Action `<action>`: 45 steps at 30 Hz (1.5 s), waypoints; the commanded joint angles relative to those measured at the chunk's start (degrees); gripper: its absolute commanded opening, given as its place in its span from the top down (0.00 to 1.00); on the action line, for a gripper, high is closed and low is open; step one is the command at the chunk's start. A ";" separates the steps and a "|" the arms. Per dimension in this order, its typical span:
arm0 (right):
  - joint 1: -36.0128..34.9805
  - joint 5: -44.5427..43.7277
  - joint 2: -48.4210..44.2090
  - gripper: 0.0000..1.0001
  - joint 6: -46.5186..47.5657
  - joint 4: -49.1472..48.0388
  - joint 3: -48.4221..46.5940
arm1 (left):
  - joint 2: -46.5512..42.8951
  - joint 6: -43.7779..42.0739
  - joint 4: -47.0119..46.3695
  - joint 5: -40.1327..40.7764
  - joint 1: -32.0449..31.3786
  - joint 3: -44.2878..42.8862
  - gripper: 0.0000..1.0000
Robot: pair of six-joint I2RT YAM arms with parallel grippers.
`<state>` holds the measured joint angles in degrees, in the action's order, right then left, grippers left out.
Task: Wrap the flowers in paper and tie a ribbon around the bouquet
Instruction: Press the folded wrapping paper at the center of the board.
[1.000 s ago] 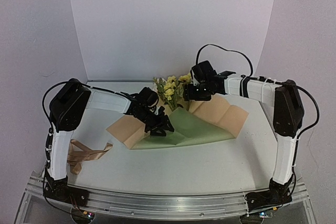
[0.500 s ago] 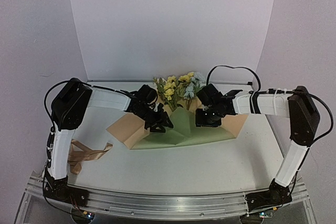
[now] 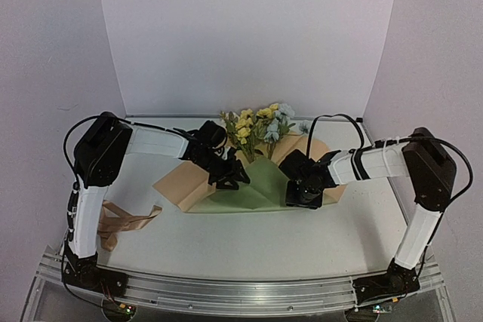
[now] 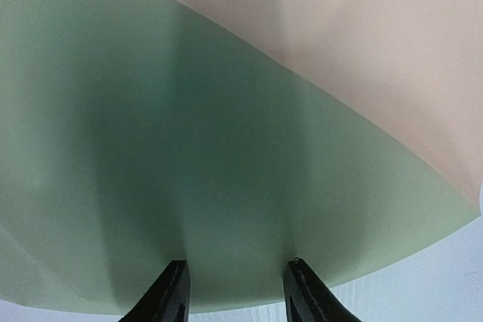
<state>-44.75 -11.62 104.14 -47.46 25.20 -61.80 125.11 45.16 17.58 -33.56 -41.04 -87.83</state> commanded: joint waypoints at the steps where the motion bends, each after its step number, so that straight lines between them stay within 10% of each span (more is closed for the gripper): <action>1: -1.40 -2.28 -1.81 0.55 -5.53 -0.24 2.02 | 1.14 -0.98 -0.09 -1.41 0.08 -2.61 0.51; 45: -12.84 2.59 2.43 0.53 3.67 -1.64 -8.38 | -7.72 -1.13 -0.43 -0.67 -1.77 1.17 0.50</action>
<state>-57.80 -9.81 103.01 -46.23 24.19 -66.06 119.11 44.84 17.60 -34.33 -42.81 -86.15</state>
